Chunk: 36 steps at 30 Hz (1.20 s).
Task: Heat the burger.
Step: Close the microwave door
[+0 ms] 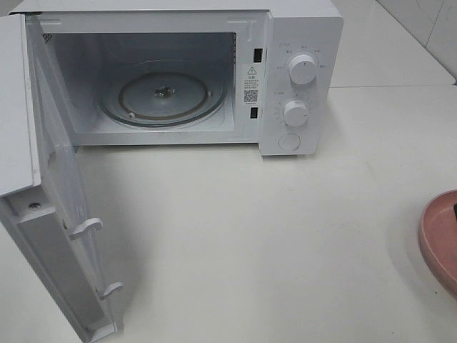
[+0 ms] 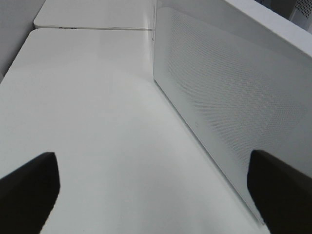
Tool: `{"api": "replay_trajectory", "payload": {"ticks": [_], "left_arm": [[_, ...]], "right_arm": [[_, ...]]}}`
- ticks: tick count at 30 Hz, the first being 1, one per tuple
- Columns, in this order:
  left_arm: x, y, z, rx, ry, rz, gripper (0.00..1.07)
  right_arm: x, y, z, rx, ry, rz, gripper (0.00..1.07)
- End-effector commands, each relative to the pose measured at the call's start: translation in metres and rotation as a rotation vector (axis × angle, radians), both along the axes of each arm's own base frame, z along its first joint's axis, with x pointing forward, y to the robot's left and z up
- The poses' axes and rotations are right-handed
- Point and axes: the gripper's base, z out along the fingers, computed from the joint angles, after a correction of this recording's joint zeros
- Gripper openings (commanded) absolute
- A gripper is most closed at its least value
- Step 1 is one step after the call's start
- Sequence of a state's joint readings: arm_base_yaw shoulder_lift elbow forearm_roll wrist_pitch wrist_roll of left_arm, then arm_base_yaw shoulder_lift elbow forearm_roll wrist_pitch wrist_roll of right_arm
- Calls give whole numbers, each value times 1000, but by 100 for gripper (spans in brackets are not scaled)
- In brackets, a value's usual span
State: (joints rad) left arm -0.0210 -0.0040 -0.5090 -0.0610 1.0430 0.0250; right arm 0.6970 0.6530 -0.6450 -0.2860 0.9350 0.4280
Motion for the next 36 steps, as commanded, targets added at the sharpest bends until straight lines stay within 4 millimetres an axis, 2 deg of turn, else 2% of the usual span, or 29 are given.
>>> {"api": "replay_trajectory", "payload": {"ticks": [1, 7, 12, 17, 22, 28, 33, 35, 36], "left_arm": [[-2, 0, -1, -7, -21, 4, 100], [-2, 0, -1, -7, -21, 4, 100], [-2, 0, -1, -7, -21, 4, 100], [-2, 0, -1, -7, -21, 4, 100], [-2, 0, -1, -7, -21, 4, 100], [-2, 0, -1, -7, -21, 4, 100], [-2, 0, -1, -7, -21, 4, 100], [-2, 0, -1, -7, -21, 4, 100], [-2, 0, -1, -7, -21, 4, 100]], "right_arm": [[-5, -4, 3, -5, -5, 7, 76], [-10, -9, 0, -40, 41, -12, 76], [-15, -14, 3, -21, 10, -18, 76], [-18, -26, 7, -3, -27, -103, 76], [-31, -44, 12, 0, -110, -199, 76], [-46, -55, 16, 45, -180, -302, 76], [-61, -61, 5, 25, -236, -345, 76], [-73, -64, -13, 27, -259, -394, 76], [-73, -64, -13, 27, -259, -394, 76]]}}
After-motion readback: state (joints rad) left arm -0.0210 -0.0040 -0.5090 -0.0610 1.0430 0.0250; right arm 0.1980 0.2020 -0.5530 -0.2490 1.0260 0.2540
